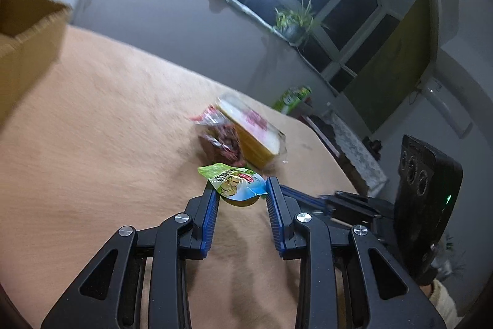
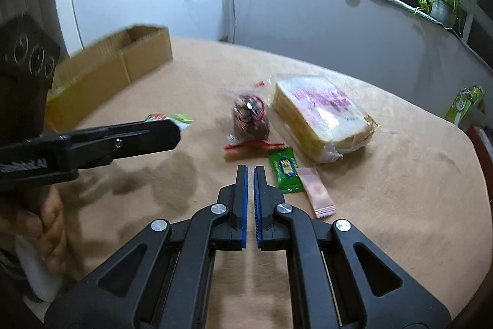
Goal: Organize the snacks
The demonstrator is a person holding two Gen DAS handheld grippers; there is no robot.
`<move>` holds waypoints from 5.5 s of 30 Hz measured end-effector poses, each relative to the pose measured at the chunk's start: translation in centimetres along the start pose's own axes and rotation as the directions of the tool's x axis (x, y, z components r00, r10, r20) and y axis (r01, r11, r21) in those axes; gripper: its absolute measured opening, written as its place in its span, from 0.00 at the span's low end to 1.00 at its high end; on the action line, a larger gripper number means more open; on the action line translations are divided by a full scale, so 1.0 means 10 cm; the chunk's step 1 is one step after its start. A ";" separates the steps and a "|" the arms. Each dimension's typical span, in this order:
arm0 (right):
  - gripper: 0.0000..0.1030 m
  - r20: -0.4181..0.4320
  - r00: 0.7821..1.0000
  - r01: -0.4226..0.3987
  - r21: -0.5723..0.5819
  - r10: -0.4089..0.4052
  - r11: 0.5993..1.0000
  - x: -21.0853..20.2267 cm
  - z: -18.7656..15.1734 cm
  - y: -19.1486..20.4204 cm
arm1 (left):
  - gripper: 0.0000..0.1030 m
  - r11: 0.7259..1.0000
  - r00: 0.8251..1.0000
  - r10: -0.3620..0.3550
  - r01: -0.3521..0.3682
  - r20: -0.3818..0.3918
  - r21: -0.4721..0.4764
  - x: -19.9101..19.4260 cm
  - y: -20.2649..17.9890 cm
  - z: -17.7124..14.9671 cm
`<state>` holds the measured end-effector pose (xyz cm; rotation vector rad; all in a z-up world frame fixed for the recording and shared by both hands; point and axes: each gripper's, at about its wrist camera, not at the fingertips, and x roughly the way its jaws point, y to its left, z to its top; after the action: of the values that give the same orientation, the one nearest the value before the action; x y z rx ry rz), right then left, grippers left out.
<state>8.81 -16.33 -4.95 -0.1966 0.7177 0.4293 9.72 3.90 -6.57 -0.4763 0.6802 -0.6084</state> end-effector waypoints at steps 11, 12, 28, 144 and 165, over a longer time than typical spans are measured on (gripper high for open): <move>0.11 0.002 1.000 0.022 -0.019 -0.022 1.000 -0.06 -0.07 -0.12 | 0.28 0.984 0.989 0.128 -0.137 0.080 0.115 -0.30 -0.11 0.01; 0.15 -0.027 0.998 0.059 -0.060 -0.060 0.996 0.02 -0.06 -0.12 | 0.28 0.984 0.989 0.129 -0.137 0.079 0.116 -0.31 -0.11 0.01; 0.11 -0.124 0.992 0.017 -0.114 -0.031 0.993 0.40 0.03 -0.19 | 0.28 0.976 0.984 0.158 -0.168 0.079 0.141 -0.39 -0.14 -0.05; 0.88 0.134 0.991 0.002 0.120 -0.018 0.993 -0.08 -0.01 -0.04 | 0.79 0.853 0.884 0.438 -0.467 0.165 0.233 -0.61 -0.38 0.10; 0.85 -0.144 0.987 0.082 0.088 -0.069 0.993 0.40 -0.06 -0.68 | 0.79 0.870 0.885 0.448 -0.398 -0.129 0.292 0.83 -0.36 0.25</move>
<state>14.18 -21.32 -7.87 -0.1665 0.8639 0.3110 15.30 -3.64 -6.35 -0.0140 0.8471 -0.3166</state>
